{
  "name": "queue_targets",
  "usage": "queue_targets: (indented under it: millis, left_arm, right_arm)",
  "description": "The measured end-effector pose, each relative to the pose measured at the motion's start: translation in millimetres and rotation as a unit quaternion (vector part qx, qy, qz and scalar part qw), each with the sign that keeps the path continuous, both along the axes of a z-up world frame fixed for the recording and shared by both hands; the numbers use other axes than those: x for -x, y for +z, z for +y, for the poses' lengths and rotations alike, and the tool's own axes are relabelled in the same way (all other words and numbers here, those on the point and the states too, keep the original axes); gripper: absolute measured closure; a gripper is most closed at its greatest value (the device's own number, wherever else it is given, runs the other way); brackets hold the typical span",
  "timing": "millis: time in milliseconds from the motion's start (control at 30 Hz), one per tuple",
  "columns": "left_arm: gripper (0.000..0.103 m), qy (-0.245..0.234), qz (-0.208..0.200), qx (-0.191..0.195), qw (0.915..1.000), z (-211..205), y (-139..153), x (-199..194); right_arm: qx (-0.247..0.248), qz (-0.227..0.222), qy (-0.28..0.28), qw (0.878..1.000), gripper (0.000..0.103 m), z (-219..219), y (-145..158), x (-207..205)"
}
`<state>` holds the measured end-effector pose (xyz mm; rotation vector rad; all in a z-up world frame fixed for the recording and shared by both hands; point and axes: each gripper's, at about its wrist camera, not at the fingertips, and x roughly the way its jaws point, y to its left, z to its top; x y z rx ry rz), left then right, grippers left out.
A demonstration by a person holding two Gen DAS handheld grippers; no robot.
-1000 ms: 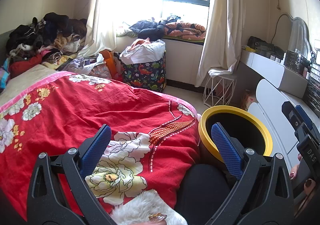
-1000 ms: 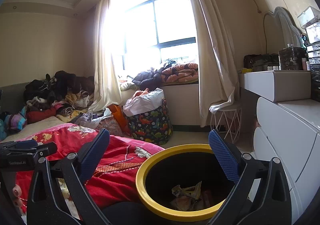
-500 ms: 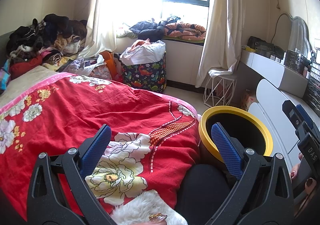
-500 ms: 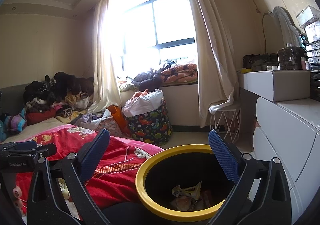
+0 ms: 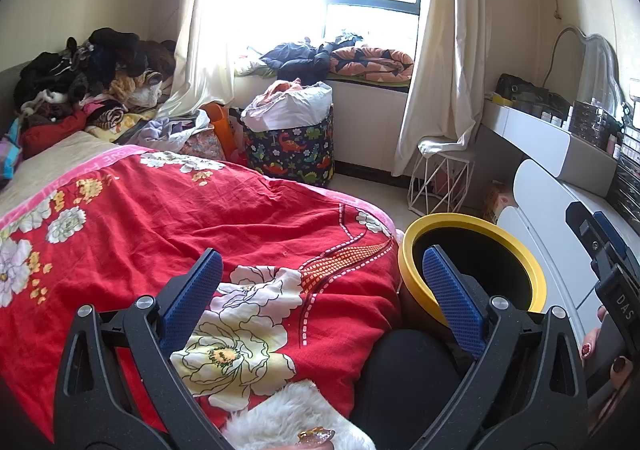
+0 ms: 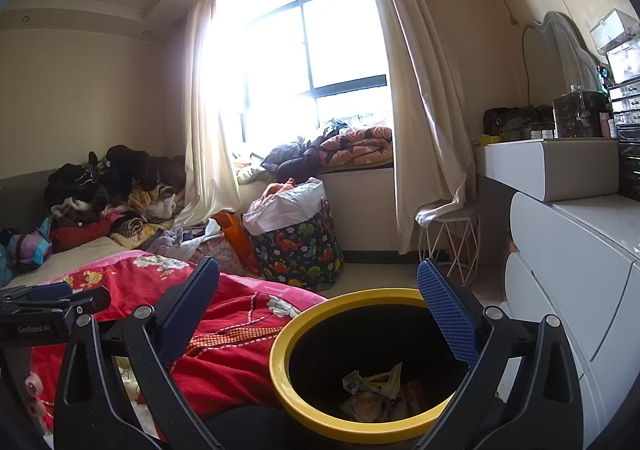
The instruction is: Collect trash
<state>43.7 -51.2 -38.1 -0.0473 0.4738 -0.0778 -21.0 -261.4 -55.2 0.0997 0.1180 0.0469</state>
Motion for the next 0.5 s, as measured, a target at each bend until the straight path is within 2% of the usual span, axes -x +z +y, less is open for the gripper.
queue_targets:
  millis: [500]
  left_arm:
    - [0.011, 0.001, 0.001, -0.001, 1.0, 0.1, -1.1, -0.3]
  right_arm:
    - [-0.002, 0.002, -0.001, 1.0, 0.007, -1.6, -0.4, -0.8]
